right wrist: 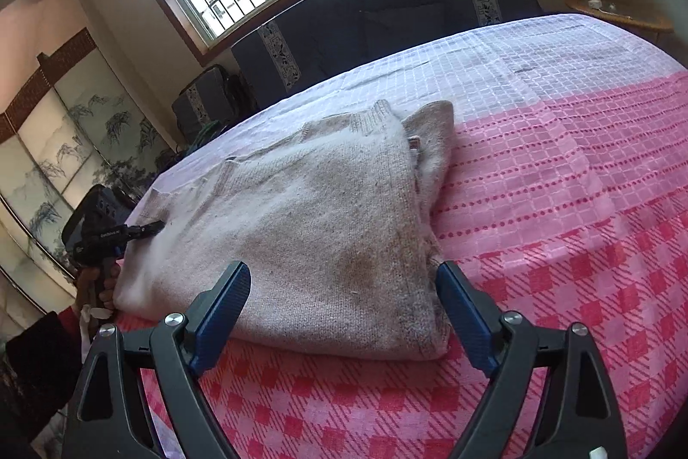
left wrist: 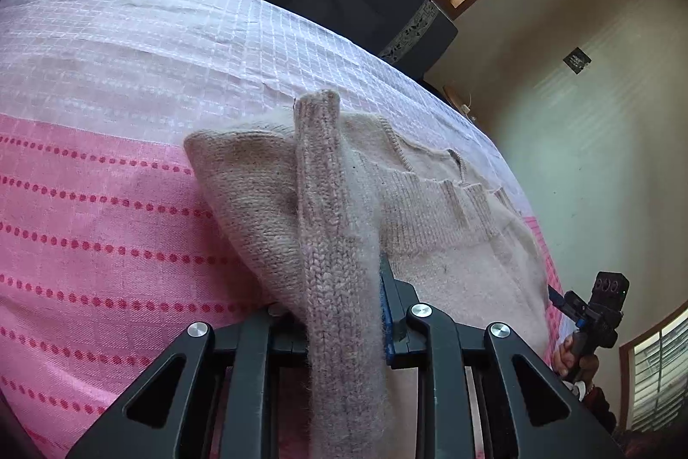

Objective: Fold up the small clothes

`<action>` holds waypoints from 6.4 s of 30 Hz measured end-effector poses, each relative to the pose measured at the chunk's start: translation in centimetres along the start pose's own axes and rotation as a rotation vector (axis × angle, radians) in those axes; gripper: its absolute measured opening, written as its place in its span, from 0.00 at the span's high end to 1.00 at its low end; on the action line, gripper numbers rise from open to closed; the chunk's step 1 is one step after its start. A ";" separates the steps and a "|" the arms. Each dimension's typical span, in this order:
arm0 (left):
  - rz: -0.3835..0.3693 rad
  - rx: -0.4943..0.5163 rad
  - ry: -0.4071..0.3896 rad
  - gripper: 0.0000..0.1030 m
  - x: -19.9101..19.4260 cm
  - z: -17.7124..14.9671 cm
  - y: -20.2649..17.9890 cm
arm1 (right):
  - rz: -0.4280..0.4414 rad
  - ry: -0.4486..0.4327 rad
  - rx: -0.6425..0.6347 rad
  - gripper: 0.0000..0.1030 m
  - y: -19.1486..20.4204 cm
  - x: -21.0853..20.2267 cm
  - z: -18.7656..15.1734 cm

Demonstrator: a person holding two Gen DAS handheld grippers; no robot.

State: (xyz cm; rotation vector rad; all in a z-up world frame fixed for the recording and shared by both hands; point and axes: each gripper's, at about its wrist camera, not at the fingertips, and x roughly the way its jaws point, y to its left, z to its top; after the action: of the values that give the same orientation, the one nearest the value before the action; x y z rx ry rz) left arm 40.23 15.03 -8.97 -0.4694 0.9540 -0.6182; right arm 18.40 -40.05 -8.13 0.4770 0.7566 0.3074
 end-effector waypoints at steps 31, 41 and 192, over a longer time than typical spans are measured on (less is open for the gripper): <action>0.329 -0.183 0.093 0.82 5.8 3.3 -23.0 | 0.271 -0.126 0.311 0.15 -7.4 -1.9 0.4; 0.318 -0.323 0.060 0.82 12.7 1.5 -28.6 | 0.215 -0.140 0.155 0.15 -4.4 -2.7 0.3; 0.184 0.045 -0.129 0.65 8.8 -8.4 -21.7 | 0.245 0.104 0.092 0.86 -4.1 1.6 4.1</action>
State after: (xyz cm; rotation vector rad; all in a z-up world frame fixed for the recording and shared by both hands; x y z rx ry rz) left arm 30.80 -7.65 -5.06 -0.3715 0.8483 -0.4371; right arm 22.83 -44.05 -8.64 0.6458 0.8169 0.5306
